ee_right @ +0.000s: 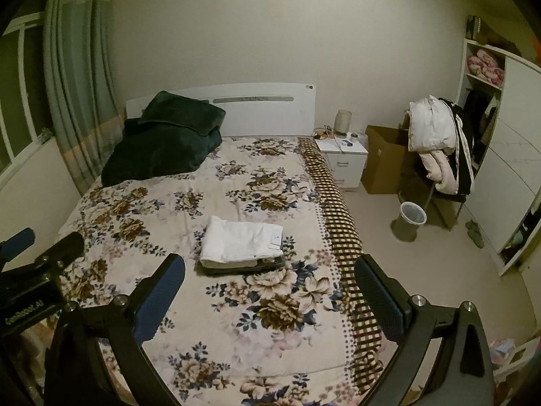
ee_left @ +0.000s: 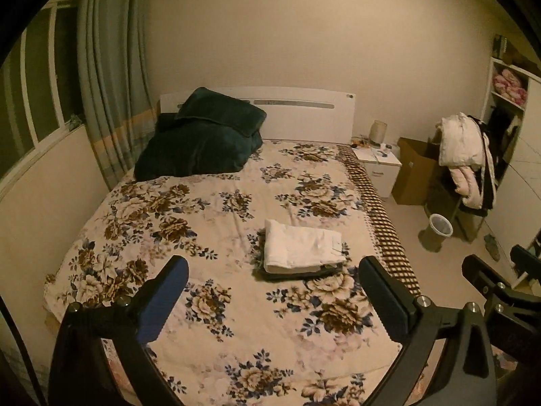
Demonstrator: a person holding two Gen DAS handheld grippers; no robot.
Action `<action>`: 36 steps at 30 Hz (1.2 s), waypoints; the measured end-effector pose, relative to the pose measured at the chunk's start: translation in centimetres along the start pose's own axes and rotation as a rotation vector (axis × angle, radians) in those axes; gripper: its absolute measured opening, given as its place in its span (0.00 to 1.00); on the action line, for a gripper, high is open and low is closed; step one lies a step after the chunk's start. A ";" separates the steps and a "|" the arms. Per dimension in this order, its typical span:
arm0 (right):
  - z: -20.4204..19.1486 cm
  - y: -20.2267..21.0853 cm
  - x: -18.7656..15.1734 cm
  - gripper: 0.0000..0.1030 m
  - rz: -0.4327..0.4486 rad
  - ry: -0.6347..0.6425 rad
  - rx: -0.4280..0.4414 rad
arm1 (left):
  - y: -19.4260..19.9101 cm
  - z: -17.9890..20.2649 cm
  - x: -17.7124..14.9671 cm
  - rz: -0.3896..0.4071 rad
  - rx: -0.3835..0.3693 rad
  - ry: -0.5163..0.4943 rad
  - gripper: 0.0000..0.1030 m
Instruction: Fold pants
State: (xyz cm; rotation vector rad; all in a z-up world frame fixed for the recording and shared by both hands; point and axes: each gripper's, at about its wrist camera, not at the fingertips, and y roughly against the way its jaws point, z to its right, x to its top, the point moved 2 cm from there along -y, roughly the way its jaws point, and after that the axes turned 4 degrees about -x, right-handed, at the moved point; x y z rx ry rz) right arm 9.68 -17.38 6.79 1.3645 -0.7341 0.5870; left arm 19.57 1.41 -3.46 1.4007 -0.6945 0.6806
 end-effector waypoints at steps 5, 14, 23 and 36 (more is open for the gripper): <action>-0.2 -5.1 0.3 0.99 -0.022 0.004 -0.011 | -3.0 0.6 -0.4 -0.024 0.042 -0.023 1.00; -0.9 -13.0 0.0 0.99 -0.089 0.025 -0.026 | -7.5 1.1 -1.6 -0.096 0.069 -0.034 1.00; -1.5 -15.5 -0.3 0.99 -0.096 0.021 -0.011 | -9.2 1.1 -1.2 -0.110 0.080 -0.031 1.00; -2.0 -15.9 -0.3 0.99 -0.081 0.019 -0.004 | -9.3 0.5 -0.7 -0.101 0.085 -0.025 1.00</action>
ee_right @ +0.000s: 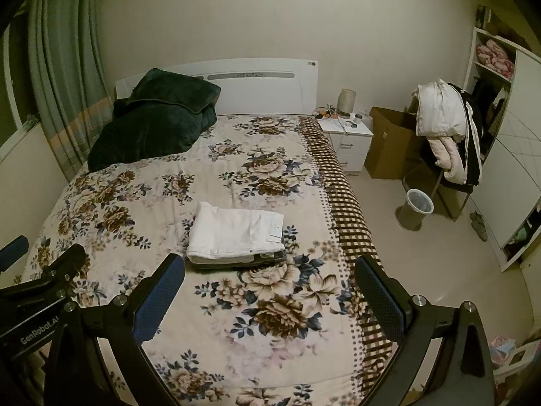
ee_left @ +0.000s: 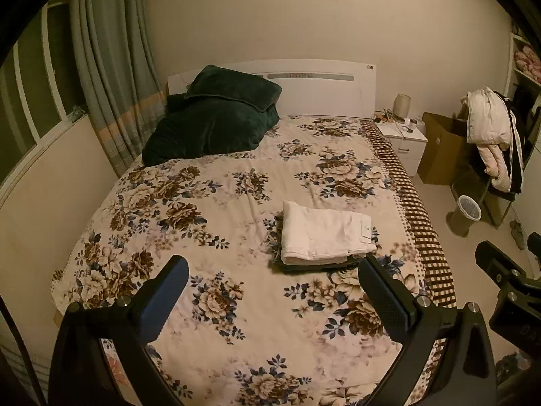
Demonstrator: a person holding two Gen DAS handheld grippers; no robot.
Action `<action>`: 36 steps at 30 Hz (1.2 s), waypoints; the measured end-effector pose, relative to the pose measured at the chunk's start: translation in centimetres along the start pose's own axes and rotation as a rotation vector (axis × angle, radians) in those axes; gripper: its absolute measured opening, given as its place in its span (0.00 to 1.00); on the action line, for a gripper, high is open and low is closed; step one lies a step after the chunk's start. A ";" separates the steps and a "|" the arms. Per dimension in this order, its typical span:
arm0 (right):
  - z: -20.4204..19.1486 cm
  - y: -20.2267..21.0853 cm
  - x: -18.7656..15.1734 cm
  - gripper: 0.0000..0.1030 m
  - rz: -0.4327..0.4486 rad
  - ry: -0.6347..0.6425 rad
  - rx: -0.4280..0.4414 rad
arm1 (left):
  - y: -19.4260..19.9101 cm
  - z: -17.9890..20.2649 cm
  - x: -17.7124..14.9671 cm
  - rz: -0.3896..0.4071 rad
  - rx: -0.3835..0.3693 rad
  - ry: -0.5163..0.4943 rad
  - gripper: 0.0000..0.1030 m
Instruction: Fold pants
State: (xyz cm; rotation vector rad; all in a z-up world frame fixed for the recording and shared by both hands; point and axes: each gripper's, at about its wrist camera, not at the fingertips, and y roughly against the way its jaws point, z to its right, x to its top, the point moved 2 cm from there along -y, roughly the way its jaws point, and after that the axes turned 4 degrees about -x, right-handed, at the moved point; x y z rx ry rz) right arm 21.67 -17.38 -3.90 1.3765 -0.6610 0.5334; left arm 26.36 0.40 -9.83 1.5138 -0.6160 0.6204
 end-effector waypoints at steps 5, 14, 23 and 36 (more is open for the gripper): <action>-0.1 0.1 0.0 0.99 0.002 -0.002 0.002 | -0.1 0.0 0.0 0.001 -0.001 0.000 1.00; -0.1 0.3 0.1 0.99 0.007 0.002 0.003 | -0.1 0.0 0.1 0.000 -0.001 0.001 1.00; -0.1 0.5 0.1 0.99 0.003 0.001 0.007 | 0.0 0.1 0.2 0.005 -0.007 0.000 1.00; 0.1 1.0 -0.2 1.00 0.005 -0.007 0.014 | 1.1 1.4 0.9 0.023 -0.045 0.009 1.00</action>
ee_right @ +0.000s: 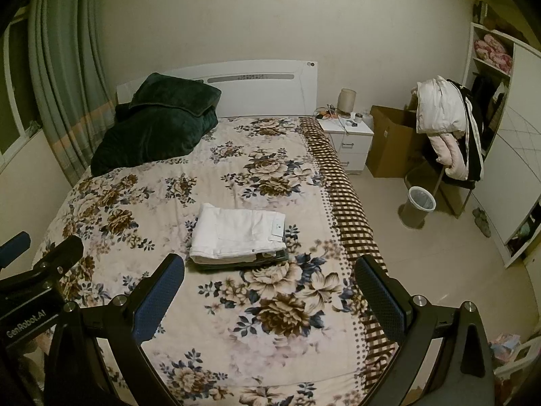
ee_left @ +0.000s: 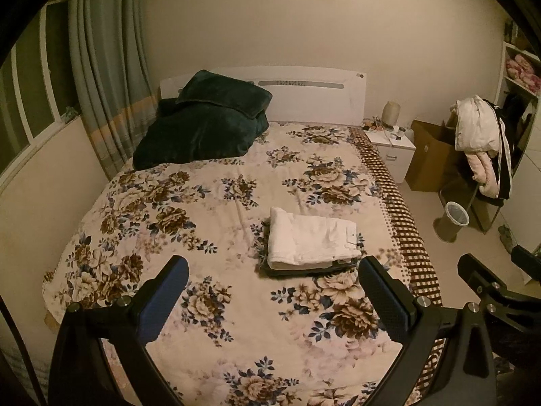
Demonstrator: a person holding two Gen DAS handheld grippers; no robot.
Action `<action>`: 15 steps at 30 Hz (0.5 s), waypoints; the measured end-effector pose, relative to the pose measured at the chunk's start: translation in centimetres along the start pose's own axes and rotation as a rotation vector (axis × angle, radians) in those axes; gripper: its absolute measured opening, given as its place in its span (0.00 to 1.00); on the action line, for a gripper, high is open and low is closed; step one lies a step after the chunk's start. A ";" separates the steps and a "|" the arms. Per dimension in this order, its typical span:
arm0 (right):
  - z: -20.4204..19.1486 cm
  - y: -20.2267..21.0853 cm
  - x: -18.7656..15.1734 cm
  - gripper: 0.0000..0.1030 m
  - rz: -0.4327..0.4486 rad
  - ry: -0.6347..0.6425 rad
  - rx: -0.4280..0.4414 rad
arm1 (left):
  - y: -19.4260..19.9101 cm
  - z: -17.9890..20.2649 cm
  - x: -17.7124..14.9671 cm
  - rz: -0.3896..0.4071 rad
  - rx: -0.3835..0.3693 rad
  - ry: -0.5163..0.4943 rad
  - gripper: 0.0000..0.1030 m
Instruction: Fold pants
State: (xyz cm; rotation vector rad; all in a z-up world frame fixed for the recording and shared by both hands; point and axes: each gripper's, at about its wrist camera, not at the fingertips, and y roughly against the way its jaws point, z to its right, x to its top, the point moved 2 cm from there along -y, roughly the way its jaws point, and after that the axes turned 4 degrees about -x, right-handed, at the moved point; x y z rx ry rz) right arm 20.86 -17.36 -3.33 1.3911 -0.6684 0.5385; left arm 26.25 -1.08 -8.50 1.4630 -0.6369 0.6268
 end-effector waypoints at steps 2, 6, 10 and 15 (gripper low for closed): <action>0.1 0.1 -0.1 1.00 -0.002 -0.003 0.001 | 0.1 0.1 0.0 0.004 0.000 0.001 1.00; 0.3 0.5 -0.3 1.00 0.002 -0.007 -0.004 | 0.4 0.2 -0.2 0.006 0.002 0.004 1.00; 0.4 0.7 -0.3 1.00 0.000 -0.008 -0.011 | 0.4 0.4 -0.3 0.000 0.000 0.004 1.00; 0.7 0.9 -0.5 1.00 -0.002 -0.013 -0.017 | 0.4 0.5 -0.4 0.001 -0.004 0.005 1.00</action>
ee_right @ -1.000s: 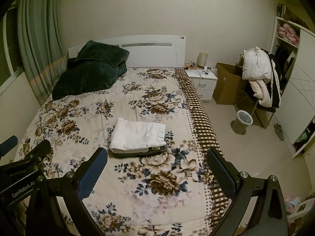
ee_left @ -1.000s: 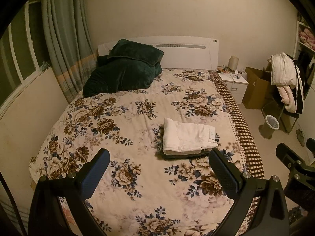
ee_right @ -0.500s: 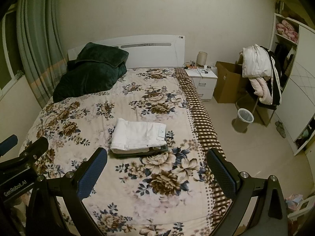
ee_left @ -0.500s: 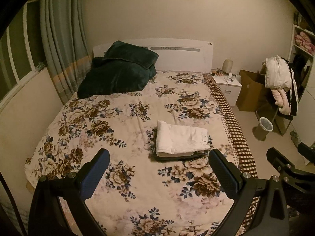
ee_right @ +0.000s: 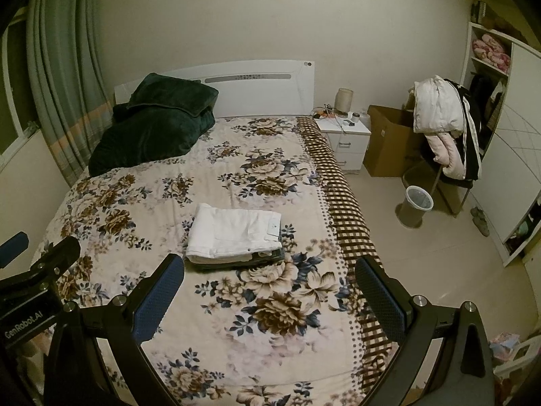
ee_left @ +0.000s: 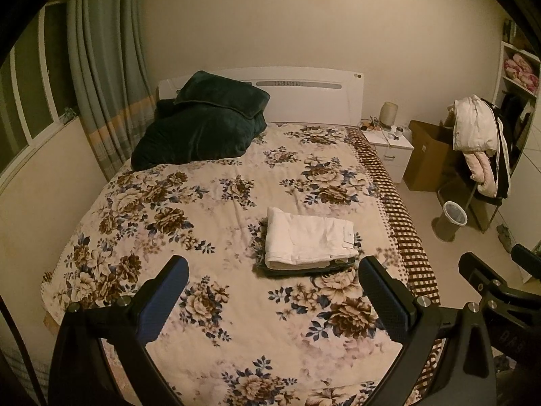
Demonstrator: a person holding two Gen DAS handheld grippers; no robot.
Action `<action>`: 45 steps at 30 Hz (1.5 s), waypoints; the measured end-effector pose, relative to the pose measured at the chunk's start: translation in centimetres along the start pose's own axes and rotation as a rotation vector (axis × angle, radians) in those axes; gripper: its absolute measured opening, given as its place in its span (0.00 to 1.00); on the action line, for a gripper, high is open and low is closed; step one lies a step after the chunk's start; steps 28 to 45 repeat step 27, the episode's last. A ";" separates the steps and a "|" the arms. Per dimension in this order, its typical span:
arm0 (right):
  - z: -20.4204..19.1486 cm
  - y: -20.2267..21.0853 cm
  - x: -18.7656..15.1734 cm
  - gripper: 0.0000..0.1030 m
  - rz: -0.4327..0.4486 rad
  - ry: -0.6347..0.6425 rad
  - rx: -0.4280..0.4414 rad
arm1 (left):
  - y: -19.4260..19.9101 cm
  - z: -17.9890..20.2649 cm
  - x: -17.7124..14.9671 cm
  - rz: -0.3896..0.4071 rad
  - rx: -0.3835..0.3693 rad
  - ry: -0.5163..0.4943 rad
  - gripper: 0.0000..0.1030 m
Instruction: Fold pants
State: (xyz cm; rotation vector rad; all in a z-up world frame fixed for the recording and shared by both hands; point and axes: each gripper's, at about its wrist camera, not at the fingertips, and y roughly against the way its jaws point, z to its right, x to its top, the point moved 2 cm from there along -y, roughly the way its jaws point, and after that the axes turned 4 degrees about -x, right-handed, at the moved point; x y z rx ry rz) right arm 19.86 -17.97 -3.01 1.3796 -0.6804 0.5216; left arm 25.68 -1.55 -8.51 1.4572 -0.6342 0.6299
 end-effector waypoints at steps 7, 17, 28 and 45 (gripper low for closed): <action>0.1 0.0 0.0 1.00 -0.001 -0.002 0.001 | 0.1 0.1 -0.1 -0.002 0.003 -0.002 1.00; 0.2 0.0 -0.1 1.00 -0.004 -0.006 -0.002 | 0.2 0.2 -0.2 0.001 0.008 -0.003 1.00; 0.2 0.0 -0.1 1.00 -0.002 -0.001 -0.005 | 0.1 -0.1 0.0 0.007 0.013 -0.005 1.00; 0.2 0.0 -0.1 1.00 -0.002 -0.001 -0.005 | 0.1 -0.1 0.0 0.007 0.013 -0.005 1.00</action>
